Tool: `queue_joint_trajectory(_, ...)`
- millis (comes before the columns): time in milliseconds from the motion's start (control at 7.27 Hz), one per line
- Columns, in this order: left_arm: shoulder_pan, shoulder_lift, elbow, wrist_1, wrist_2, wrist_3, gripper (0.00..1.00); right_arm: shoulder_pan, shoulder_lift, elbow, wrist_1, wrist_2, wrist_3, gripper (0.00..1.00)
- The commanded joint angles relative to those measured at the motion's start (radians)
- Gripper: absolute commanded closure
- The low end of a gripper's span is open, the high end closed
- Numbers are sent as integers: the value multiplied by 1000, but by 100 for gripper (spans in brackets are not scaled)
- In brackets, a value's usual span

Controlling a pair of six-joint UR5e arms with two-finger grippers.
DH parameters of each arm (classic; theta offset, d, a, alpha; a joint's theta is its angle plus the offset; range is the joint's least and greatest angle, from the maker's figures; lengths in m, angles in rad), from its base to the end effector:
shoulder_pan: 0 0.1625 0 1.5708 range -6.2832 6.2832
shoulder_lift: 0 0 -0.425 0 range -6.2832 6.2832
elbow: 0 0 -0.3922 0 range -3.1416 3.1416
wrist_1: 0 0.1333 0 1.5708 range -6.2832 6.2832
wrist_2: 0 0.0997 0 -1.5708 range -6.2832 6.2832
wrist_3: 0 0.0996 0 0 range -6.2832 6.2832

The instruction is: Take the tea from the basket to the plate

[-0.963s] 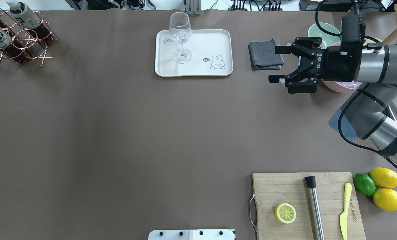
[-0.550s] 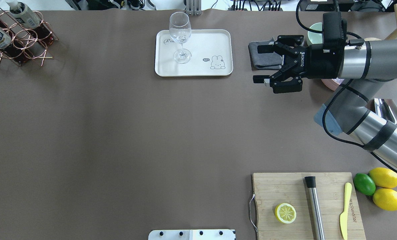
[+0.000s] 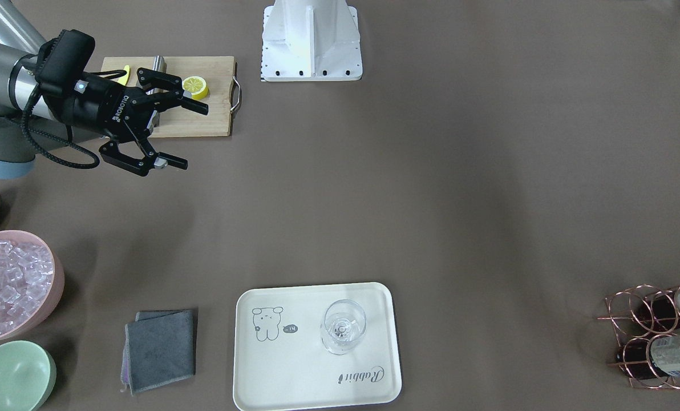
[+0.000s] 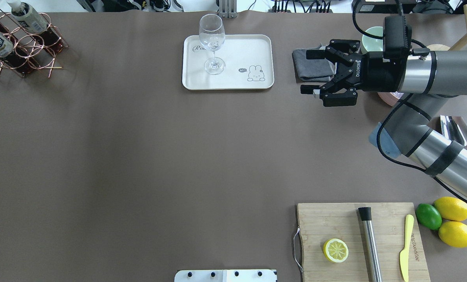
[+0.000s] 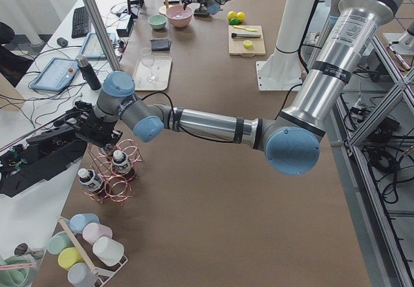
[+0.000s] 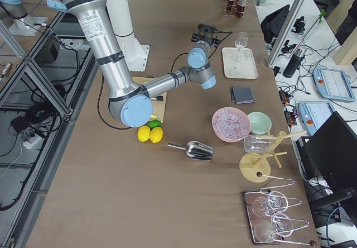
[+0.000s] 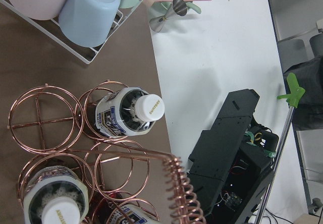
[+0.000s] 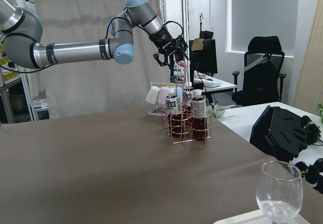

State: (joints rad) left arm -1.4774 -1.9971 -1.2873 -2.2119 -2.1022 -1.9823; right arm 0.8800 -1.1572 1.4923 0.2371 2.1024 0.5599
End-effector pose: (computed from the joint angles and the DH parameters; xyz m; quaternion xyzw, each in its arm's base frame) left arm -0.0176 -0.6999 0.4841 -0.0217 0.4408 -0.6637 0.6040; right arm -0.2926 -0.4839 0.2924 0.6132 -0.5978 -0.2603 0.4459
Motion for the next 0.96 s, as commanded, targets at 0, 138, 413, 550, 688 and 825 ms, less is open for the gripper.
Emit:
queue_joint_trajectory(0,-1,0,22,-9,2,0,41,-64,33,-4,21,-30,2,0)
queue_joint_trajectory(138,-1,-3,26,-9,8,2,78,-82,53,-12,24,-36,-8,1)
queue_joint_trajectory(413,-12,-5,22,-8,8,3,100,-88,57,-30,22,-30,-8,1)
queue_joint_trajectory(550,-26,-5,16,-8,7,5,100,-90,60,-35,16,-38,-11,1)
queue_joint_trajectory(688,-53,3,-18,0,-4,5,100,-93,60,-44,14,-38,-12,1)
queue_joint_trajectory(825,-55,36,-73,4,-2,-4,100,-92,57,-44,16,-38,-11,1)
